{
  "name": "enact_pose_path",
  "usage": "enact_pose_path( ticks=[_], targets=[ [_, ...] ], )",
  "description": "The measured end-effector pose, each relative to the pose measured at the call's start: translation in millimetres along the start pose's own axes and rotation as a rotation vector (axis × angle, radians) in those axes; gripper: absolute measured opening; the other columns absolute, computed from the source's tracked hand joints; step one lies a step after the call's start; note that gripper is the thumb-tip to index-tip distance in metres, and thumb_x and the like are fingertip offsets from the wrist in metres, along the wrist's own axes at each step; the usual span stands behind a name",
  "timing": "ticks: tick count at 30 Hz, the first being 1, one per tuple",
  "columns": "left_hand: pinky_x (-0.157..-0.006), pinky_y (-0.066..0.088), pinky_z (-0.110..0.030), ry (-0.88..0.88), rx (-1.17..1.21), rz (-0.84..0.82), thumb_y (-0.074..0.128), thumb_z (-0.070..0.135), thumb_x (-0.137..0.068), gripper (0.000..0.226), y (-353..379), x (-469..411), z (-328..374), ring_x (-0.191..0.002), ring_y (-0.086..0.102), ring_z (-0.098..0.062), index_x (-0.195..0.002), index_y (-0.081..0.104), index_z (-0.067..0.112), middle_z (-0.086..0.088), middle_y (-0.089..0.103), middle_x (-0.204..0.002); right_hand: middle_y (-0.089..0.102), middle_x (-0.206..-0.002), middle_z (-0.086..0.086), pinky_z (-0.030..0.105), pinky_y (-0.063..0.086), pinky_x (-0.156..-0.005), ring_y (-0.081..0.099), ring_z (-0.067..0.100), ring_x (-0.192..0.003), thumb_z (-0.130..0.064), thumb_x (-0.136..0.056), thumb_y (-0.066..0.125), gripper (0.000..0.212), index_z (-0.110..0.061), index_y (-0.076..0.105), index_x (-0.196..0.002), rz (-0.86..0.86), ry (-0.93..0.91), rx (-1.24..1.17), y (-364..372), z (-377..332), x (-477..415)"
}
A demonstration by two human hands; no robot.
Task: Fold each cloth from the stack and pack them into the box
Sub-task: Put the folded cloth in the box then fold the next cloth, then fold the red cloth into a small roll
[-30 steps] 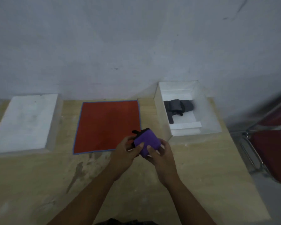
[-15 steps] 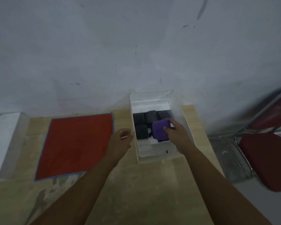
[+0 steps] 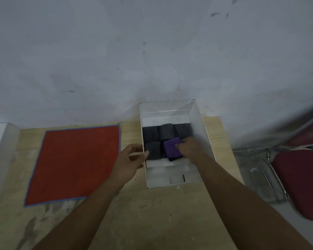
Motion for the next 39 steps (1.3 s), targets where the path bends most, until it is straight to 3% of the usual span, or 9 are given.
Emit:
enact_pose_path(
  ticks=[5, 11, 14, 17, 25, 29, 31, 35, 39],
  targets=[
    [-0.073, 0.060, -0.026, -0.017, 0.046, -0.027, 0.066, 0.025, -0.086, 0.027, 0, 1, -2, -0.101, 0.063, -0.011, -0.112, 0.059, 0.022, 0.004, 0.059, -0.117, 0.059, -0.080, 0.011, 0.027, 0.045, -0.064, 0.059, 0.024, -0.076, -0.012, -0.084, 0.061, 0.015, 0.002, 0.058, -0.082, 0.057, 0.013, -0.035, 14, 1, -4],
    [-0.070, 0.060, -0.024, -0.011, 0.040, -0.027, 0.067, 0.024, -0.086, 0.035, 0, 0, -5, -0.105, 0.063, -0.014, -0.119, 0.059, 0.016, -0.002, 0.060, -0.121, 0.063, -0.107, 0.020, 0.025, 0.041, -0.073, 0.060, 0.032, -0.105, -0.025, -0.088, 0.061, 0.042, 0.007, 0.052, -0.114, 0.085, 0.000, 0.119, 29, 0, -4],
    [-0.070, 0.060, -0.024, -0.002, 0.028, -0.026, 0.067, 0.024, -0.087, 0.032, 0, -1, -4, -0.103, 0.063, -0.012, -0.117, 0.059, 0.018, -0.001, 0.060, -0.121, 0.056, -0.119, 0.017, 0.044, 0.038, -0.099, 0.049, 0.036, -0.117, -0.038, -0.088, 0.056, 0.044, -0.007, 0.050, -0.118, 0.114, 0.032, 0.339, 29, -2, 0],
    [-0.071, 0.060, -0.026, 0.001, 0.013, -0.024, 0.067, 0.024, -0.087, 0.031, 0, 0, -4, -0.102, 0.064, -0.014, -0.116, 0.059, 0.018, -0.002, 0.060, -0.120, 0.058, -0.121, 0.014, 0.051, 0.032, -0.107, 0.053, 0.033, -0.116, -0.040, -0.089, 0.052, 0.042, -0.009, 0.053, -0.118, 0.098, 0.040, 0.348, 35, 1, 4],
    [-0.055, 0.049, -0.005, 0.063, -0.075, 0.019, 0.062, 0.024, -0.091, 0.025, 1, 10, 2, -0.087, 0.059, -0.002, -0.114, 0.058, 0.016, 0.008, 0.060, -0.105, 0.057, -0.095, 0.008, 0.032, 0.041, -0.092, 0.058, 0.030, -0.107, -0.032, -0.085, 0.056, 0.030, -0.009, 0.060, -0.104, -0.061, -0.029, 0.335, 25, -5, 25],
    [-0.081, 0.059, -0.040, 0.024, -0.088, -0.011, 0.065, 0.022, -0.089, 0.028, -9, 19, -3, -0.094, 0.064, -0.017, -0.113, 0.061, 0.008, 0.001, 0.062, -0.112, 0.059, -0.117, 0.007, 0.041, 0.030, -0.100, 0.054, 0.028, -0.113, -0.033, -0.087, 0.052, 0.036, -0.016, 0.052, -0.119, 0.145, -0.063, 0.288, 17, -27, 55],
    [-0.084, 0.058, -0.044, 0.009, -0.102, -0.033, 0.066, 0.023, -0.088, 0.027, -19, 27, -9, -0.093, 0.064, -0.016, -0.111, 0.062, 0.009, 0.003, 0.062, -0.112, 0.060, -0.117, 0.003, 0.039, 0.030, -0.098, 0.054, 0.026, -0.111, -0.031, -0.089, 0.053, 0.030, -0.018, 0.054, -0.116, 0.262, -0.160, 0.122, 18, -49, 78],
    [-0.068, 0.058, -0.025, 0.049, -0.128, 0.030, 0.066, 0.023, -0.088, 0.022, -47, 43, -20, -0.081, 0.062, -0.007, -0.105, 0.063, 0.010, 0.007, 0.064, -0.099, 0.063, -0.093, -0.003, 0.043, 0.045, -0.093, 0.059, 0.018, -0.090, -0.027, -0.088, 0.054, 0.004, -0.024, 0.054, -0.086, 0.379, -0.449, -0.067, 41, -85, 125],
    [-0.054, 0.044, -0.005, 0.097, -0.201, 0.162, 0.068, 0.016, -0.086, 0.013, -94, 54, -39, -0.062, 0.059, 0.009, -0.098, 0.067, 0.010, 0.008, 0.065, -0.082, 0.064, -0.084, 0.002, 0.034, 0.050, -0.076, 0.059, 0.016, -0.081, -0.023, -0.088, 0.057, 0.008, -0.015, 0.059, -0.085, 0.335, -0.698, -0.184, 85, -104, 170]
  ],
)
Point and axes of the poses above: each hand's wrist, its own x-axis away from the middle knuckle, its own y-axis out of the palm, z = x × y, the point moved 2 cm from there along -x, towards the middle knuckle
